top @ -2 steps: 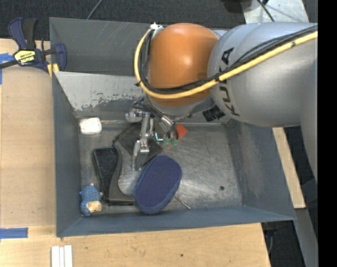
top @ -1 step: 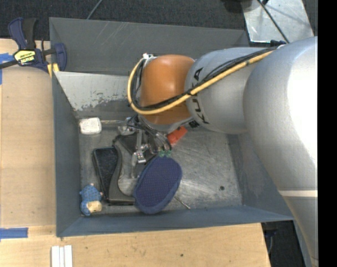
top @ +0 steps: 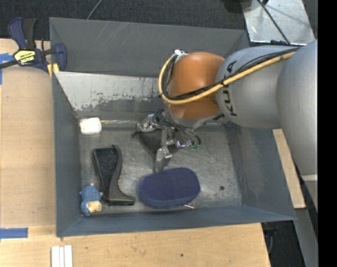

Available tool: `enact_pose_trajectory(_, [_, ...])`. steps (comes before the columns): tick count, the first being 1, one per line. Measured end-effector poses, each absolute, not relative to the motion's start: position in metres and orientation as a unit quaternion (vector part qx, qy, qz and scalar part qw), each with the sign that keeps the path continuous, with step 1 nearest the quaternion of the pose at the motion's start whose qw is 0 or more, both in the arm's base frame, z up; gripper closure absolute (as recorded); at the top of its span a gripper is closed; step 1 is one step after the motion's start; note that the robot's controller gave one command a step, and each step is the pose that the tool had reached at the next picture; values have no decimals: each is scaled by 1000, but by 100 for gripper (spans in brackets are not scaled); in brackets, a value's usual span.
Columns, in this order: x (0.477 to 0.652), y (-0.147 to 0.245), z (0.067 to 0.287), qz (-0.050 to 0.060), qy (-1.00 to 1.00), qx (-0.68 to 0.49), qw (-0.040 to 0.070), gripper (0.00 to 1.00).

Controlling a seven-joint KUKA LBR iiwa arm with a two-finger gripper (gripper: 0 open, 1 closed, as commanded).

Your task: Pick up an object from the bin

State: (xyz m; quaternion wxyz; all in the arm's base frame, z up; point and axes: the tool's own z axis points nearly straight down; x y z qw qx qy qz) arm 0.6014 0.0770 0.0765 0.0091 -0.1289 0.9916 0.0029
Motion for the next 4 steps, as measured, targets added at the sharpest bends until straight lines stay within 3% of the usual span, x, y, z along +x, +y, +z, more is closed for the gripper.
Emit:
enact_pose_trajectory(1, [612, 33, 76, 2, 991, -135, 10, 0])
enact_pose_trajectory(2, [607, -55, 78, -2, 986, -164, 8, 0])
enact_pose_trajectory(3, [628, -88, 75, 2, 984, -176, 5, 0])
enact_pose_trajectory(4, [624, -129, 75, -1, 981, -195, 7, 0])
